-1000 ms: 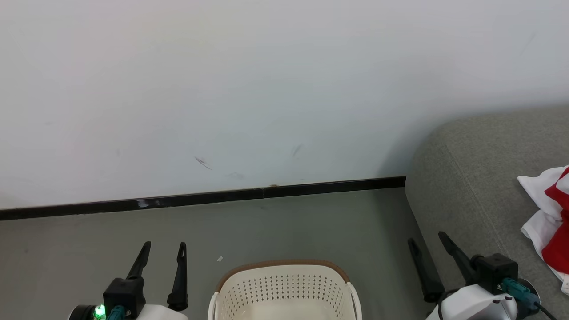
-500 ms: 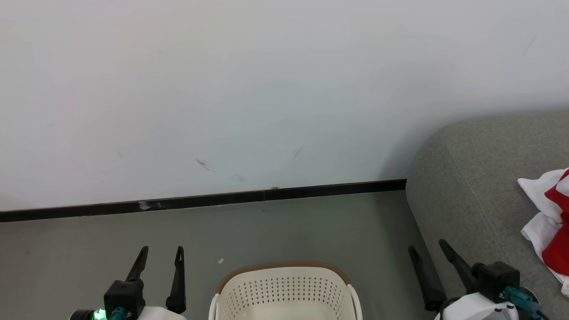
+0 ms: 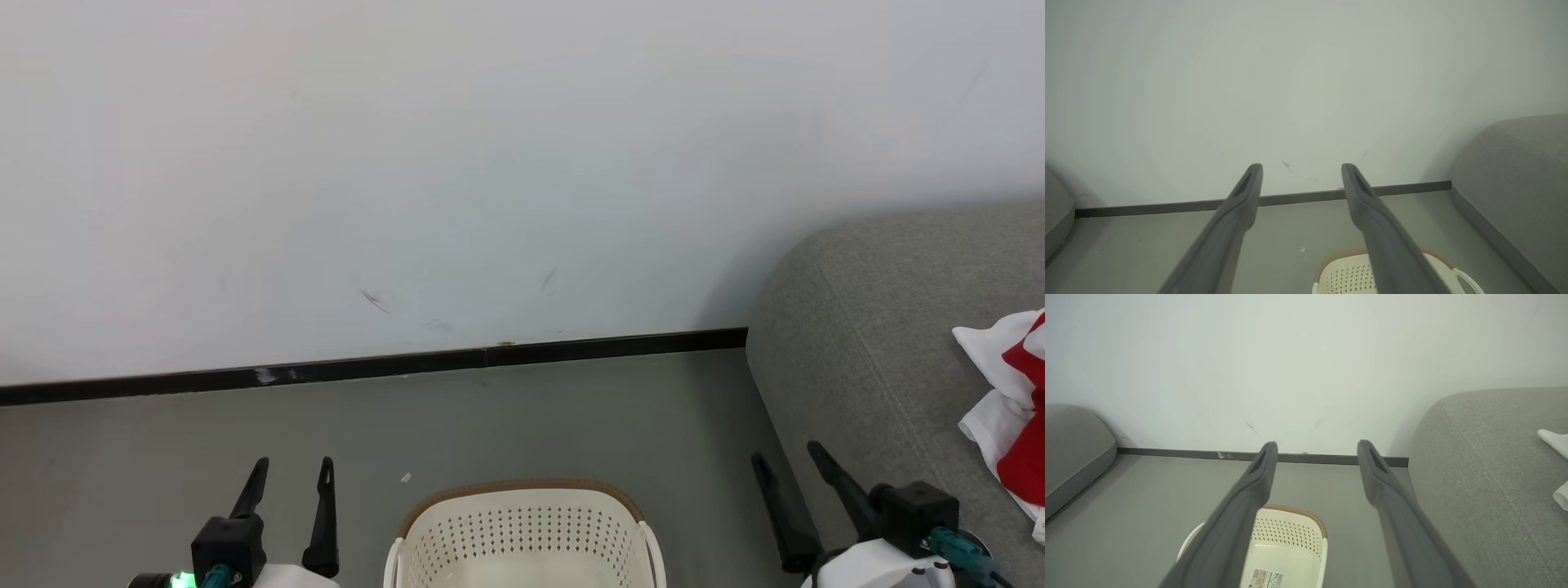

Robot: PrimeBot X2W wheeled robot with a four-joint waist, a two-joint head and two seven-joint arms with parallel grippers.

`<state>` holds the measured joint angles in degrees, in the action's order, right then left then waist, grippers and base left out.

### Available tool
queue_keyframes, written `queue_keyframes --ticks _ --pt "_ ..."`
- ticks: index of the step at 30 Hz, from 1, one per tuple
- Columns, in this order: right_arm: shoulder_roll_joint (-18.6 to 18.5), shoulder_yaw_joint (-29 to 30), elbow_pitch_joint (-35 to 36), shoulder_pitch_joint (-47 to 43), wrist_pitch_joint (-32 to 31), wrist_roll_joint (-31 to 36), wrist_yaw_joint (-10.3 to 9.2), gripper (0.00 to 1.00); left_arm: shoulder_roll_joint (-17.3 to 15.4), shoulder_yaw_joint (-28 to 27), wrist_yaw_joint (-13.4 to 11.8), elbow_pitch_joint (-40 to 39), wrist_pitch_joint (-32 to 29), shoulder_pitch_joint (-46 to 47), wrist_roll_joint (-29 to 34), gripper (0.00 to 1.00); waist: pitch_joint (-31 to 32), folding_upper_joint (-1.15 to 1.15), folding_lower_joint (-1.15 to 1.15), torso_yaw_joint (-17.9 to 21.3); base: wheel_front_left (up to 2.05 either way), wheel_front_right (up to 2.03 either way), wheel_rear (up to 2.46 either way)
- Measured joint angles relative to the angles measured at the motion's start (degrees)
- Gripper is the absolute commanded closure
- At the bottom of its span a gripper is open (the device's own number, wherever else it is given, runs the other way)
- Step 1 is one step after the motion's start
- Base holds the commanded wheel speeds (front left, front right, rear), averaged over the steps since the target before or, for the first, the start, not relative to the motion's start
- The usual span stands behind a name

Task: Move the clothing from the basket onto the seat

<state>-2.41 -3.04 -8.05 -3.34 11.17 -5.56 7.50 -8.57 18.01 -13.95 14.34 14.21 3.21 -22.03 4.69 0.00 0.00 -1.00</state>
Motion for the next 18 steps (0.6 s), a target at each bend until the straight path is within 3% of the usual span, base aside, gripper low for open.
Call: queue_keyframes --ticks 1,2,10,18 --pt "0.0 0.0 0.0 0.0 0.0 0.0 0.00 0.00 0.0 0.0 0.0 0.1 0.0 0.0 0.0 0.00 0.0 0.00 0.00 0.0 0.00 0.00 0.00" --pt "0.0 0.0 0.1 0.0 0.0 0.0 0.00 1.00 0.0 0.0 0.0 0.2 0.0 0.1 0.0 1.00 -0.1 0.00 0.00 0.0 0.00 0.00 0.00" --pt "0.7 -0.3 -3.1 -2.5 0.0 -0.8 0.00 1.00 1.6 0.4 0.5 3.1 -0.5 -2.9 -0.8 1.00 -0.1 0.00 0.00 0.0 0.00 0.00 0.00" --pt "0.7 -1.0 -2.1 -2.5 0.0 -6.5 0.00 1.00 1.8 -1.9 1.9 3.4 -2.5 -2.8 -6.4 1.00 -0.3 0.00 0.00 0.1 0.00 0.00 0.00"
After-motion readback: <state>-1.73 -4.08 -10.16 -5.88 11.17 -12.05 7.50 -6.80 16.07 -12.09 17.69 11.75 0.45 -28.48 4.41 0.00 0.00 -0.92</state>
